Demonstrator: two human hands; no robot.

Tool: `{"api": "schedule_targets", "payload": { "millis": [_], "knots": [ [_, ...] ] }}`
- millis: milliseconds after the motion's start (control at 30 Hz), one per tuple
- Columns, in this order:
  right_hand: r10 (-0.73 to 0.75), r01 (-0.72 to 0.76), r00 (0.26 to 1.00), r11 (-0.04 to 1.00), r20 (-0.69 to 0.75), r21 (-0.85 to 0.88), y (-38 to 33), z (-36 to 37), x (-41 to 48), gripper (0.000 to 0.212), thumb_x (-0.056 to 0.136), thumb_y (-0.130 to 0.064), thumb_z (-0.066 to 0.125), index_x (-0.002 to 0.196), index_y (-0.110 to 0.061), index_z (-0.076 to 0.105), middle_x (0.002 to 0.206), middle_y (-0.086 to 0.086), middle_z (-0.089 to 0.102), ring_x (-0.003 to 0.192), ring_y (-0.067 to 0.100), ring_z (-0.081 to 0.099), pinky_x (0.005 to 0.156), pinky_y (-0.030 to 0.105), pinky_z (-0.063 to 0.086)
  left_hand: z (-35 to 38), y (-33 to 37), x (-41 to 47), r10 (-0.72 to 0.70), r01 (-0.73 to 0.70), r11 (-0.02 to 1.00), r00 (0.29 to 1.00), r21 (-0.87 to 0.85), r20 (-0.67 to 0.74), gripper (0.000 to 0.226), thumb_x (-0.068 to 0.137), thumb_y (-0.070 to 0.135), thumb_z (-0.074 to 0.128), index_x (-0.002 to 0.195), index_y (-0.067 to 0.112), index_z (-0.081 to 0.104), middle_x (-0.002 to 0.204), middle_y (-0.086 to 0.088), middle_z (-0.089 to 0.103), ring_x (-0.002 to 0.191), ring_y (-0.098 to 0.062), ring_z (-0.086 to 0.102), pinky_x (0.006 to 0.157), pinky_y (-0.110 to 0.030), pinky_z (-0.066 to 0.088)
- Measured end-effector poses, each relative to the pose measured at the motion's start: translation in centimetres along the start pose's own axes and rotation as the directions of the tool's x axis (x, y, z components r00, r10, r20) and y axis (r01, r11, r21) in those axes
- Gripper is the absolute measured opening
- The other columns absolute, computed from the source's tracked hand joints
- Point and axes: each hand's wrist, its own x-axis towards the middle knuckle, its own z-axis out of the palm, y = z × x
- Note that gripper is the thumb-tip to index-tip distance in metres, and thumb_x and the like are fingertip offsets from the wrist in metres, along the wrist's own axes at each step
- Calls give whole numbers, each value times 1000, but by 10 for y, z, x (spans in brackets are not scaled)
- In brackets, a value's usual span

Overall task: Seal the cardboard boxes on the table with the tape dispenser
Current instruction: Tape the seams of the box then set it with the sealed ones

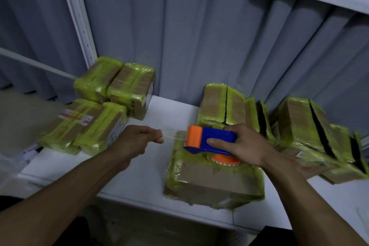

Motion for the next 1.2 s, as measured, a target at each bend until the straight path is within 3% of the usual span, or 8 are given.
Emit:
{"api": "schedule_targets", "payload": {
  "millis": [200, 300, 367, 567, 667, 933, 1100, 1200],
  "knots": [
    [45, -37, 998, 985, 43, -169, -11, 4, -1, 58, 77, -80, 63, 72, -22, 67, 58, -7, 62, 51, 5, 59, 50, 18, 39, -25, -23, 4, -90, 88, 995, 995, -41, -54, 16, 91, 28, 70, 90, 13, 75, 85, 3, 77, 71, -14, 49, 61, -27, 39],
    [58, -46, 998, 959, 36, -280, -15, 9, 1, 69, 73, -89, 58, 72, -20, 67, 60, -3, 62, 53, 9, 59, 55, 33, 47, -21, -36, 6, -118, 117, 993, 992, -18, -38, 16, 92, 29, 69, 91, 15, 75, 87, 3, 77, 67, -12, 50, 60, -26, 40],
    [79, -58, 996, 936, 47, -347, -19, 10, 2, 73, 71, -92, 55, 72, -20, 66, 61, -2, 62, 54, 11, 59, 59, 40, 51, -19, -43, 8, -170, 170, 985, 985, -6, -12, 16, 93, 30, 67, 93, 16, 75, 88, 6, 77, 76, -14, 52, 65, -28, 41],
    [133, -91, 988, 909, 78, -408, -26, 15, 7, 78, 66, -97, 54, 73, -20, 66, 63, -2, 63, 58, 12, 61, 61, 39, 51, -1, -65, 11, -386, 391, 919, 919, -50, 82, 20, 93, 25, 66, 101, 7, 70, 102, -4, 69, 79, -17, 48, 62, -28, 45],
    [140, -89, 985, 908, 96, -409, -26, 15, 9, 75, 67, -95, 56, 73, -21, 67, 65, -1, 64, 60, 12, 62, 63, 41, 52, 7, -72, 14, -419, 428, 901, 902, -71, 108, 21, 92, 23, 67, 104, 6, 68, 103, -6, 66, 81, -18, 49, 63, -28, 47],
    [131, -76, 986, 904, 103, -420, -23, 21, 12, 72, 66, -96, 54, 76, -26, 67, 68, -4, 66, 64, 11, 64, 68, 41, 58, 38, -74, 10, -370, 356, 929, 901, 102, 227, 17, 90, 28, 65, 105, 22, 71, 108, -2, 65, 90, -19, 53, 72, -29, 44],
    [94, -46, 992, 890, 83, -454, -25, 23, 8, 66, 72, -91, 55, 74, -26, 63, 67, -6, 63, 63, 10, 60, 57, 32, 45, 40, -62, 15, -341, 279, 913, 922, 297, 183, 25, 90, 39, 67, 112, 27, 67, 115, -1, 65, 98, -19, 62, 76, -29, 50],
    [82, -40, 994, 890, 73, -455, -22, 25, 9, 66, 72, -92, 54, 73, -27, 62, 66, -5, 63, 62, 9, 59, 55, 30, 43, 39, -63, 14, -300, 236, 906, 943, 350, 141, 63, 87, 47, 71, 141, 23, 49, 140, -6, 53, 120, -23, 56, 87, -30, 50]
  ]
}}
